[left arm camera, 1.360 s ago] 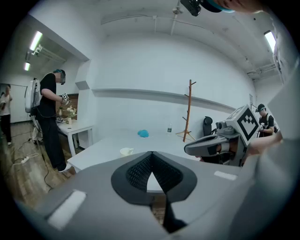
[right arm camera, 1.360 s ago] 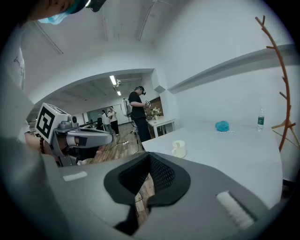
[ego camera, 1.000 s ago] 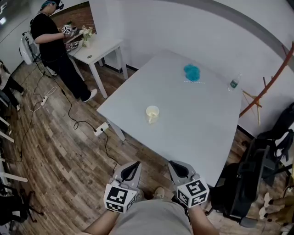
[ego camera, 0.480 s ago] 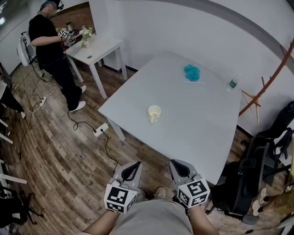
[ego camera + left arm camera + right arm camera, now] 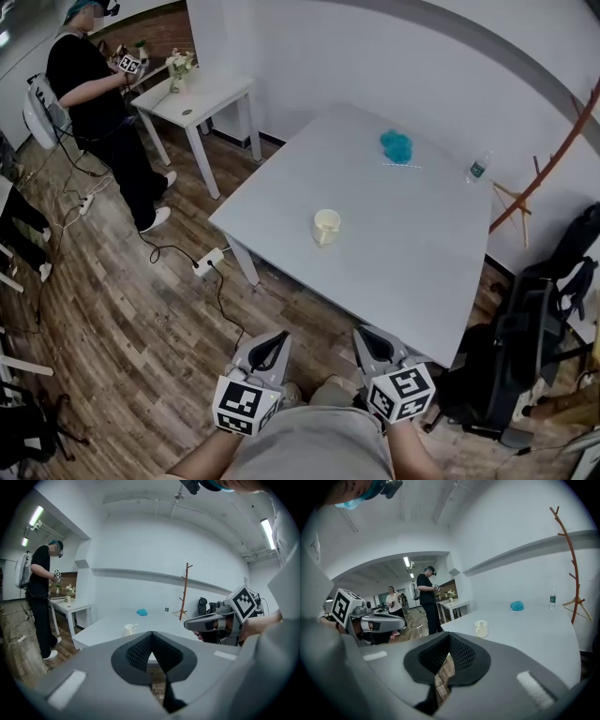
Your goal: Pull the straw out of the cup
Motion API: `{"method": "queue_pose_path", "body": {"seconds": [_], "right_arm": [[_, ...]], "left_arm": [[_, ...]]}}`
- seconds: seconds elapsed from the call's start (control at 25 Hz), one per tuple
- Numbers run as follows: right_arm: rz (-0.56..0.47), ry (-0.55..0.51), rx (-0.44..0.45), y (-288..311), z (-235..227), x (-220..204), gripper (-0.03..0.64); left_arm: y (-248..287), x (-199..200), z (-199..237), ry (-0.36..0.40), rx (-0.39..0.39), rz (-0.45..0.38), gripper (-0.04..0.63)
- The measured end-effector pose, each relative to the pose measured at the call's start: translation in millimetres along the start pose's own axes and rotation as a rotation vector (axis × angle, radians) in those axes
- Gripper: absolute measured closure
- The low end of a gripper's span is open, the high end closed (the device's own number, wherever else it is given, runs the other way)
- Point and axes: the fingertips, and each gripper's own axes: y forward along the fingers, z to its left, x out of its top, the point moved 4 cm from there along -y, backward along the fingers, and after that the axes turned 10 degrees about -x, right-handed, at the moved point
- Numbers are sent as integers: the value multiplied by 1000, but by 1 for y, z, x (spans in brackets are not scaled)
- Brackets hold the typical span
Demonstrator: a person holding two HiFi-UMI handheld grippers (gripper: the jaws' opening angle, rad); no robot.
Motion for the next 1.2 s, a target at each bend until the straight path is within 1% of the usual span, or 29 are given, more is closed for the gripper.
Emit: {"method": "queue_pose_path", "body": {"seconds": [0.2, 0.44, 0.64, 1.0, 1.2], "right_arm": [[5, 2, -1, 3, 6, -4, 611], [4, 13, 4, 14, 1, -3, 611], [11, 29, 11, 34, -10, 2, 611], [8, 22, 36, 87, -48, 32, 611], [7, 9, 60, 120, -83, 55, 611]], "left_arm": [[0, -3, 5, 1, -13, -4, 575], [12, 3, 13, 10, -16, -8, 575], [27, 4, 27, 1, -9, 10, 575], [79, 30, 64, -7, 21, 4, 575], [119, 49, 81, -8, 43, -3, 575]]}}
